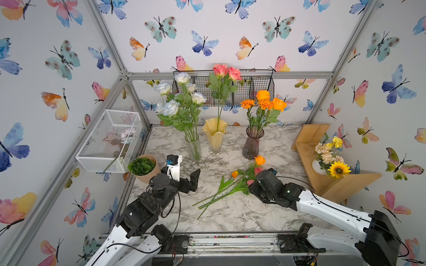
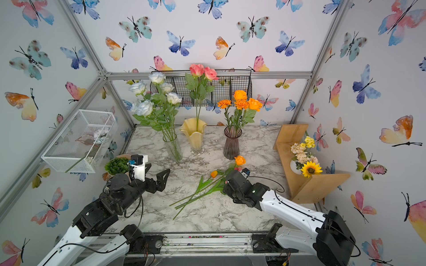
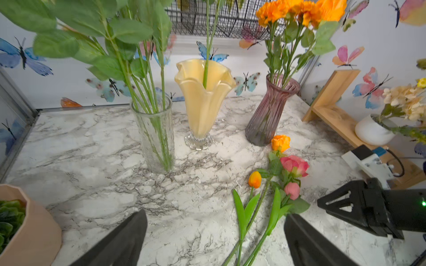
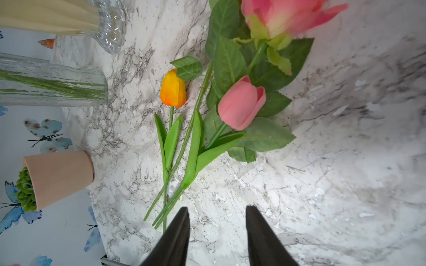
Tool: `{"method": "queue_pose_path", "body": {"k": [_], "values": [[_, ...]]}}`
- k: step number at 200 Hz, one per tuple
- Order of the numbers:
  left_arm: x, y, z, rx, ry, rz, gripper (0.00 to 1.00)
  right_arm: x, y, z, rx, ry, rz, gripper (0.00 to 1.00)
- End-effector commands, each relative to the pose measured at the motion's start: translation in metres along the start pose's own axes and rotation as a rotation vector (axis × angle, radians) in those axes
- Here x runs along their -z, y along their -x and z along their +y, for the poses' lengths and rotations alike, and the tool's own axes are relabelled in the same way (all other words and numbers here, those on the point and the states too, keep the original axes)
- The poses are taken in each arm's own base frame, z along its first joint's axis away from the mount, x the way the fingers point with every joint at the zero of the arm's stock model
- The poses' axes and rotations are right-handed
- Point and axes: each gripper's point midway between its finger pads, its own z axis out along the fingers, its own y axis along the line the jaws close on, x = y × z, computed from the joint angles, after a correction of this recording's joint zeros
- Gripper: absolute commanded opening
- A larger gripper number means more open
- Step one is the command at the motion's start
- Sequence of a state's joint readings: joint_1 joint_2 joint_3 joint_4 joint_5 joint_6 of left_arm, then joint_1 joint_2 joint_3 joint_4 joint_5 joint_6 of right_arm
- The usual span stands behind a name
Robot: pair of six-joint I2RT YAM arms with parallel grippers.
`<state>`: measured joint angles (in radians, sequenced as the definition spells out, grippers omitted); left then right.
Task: Arrange the flowers in different vases according to their colors
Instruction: Pick up the flower at the center of the board.
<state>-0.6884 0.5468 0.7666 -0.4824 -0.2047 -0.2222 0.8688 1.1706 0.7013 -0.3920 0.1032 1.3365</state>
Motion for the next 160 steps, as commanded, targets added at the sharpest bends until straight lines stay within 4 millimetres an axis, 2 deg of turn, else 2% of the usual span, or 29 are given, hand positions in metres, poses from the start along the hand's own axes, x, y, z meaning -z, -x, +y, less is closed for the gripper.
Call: {"method": "queue_pose_path", "body": {"k": [1, 25, 40, 90, 112, 160], "values": [[0.008, -0.006, -0.006, 0.019, -0.052, 0.001, 0.99, -0.002, -0.003, 0.028, 0.016, 0.056, 0.023, 0.46], [0.011, -0.005, -0.002, 0.033, -0.037, -0.019, 1.0, -0.015, -0.017, 0.04, 0.062, 0.028, 0.056, 0.46], [0.014, -0.002, 0.002, 0.045, -0.013, -0.017, 0.96, -0.02, -0.03, 0.049, 0.096, 0.019, 0.056, 0.47], [0.013, -0.008, -0.003, 0.129, -0.03, 0.041, 0.91, -0.034, -0.07, 0.056, 0.078, 0.049, 0.059, 0.47], [0.014, -0.009, 0.004, 0.134, 0.003, 0.026, 0.91, -0.041, -0.077, 0.056, 0.074, 0.051, 0.056, 0.46], [0.018, -0.009, 0.017, 0.149, 0.069, 0.005, 0.87, -0.056, -0.079, 0.037, 0.038, 0.034, 0.043, 0.4]]}}
